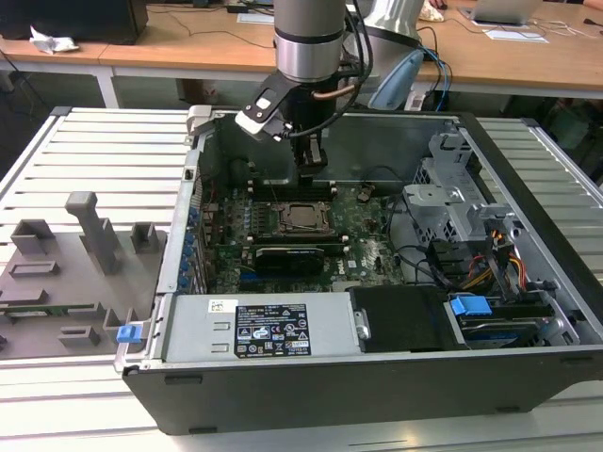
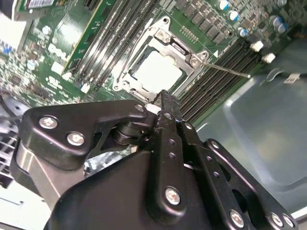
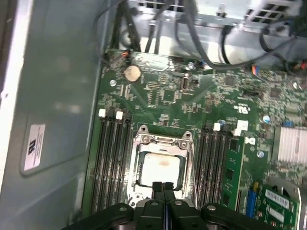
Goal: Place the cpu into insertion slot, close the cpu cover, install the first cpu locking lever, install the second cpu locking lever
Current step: 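Install the first cpu locking lever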
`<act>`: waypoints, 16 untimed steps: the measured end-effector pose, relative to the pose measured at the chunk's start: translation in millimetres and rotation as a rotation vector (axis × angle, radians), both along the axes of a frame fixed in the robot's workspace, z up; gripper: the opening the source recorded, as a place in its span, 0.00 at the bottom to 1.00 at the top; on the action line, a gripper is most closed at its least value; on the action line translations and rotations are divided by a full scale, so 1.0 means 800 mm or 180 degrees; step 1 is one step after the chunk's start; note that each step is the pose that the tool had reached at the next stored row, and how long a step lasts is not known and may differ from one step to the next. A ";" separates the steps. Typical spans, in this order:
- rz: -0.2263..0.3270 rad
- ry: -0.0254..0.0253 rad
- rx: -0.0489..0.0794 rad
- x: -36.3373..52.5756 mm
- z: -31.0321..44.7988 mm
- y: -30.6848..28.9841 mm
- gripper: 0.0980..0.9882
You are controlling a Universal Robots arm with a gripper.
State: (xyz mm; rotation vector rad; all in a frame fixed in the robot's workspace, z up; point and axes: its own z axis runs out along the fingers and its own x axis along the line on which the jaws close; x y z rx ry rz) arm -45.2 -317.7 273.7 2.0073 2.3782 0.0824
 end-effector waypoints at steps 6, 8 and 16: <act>0.0473 0.0003 -0.0001 -0.001 -0.0003 0.0000 0.01; 0.0542 0.0003 -0.0004 -0.001 -0.0003 0.0000 0.01; 0.0934 0.0005 -0.0022 -0.001 -0.0003 -0.0002 0.01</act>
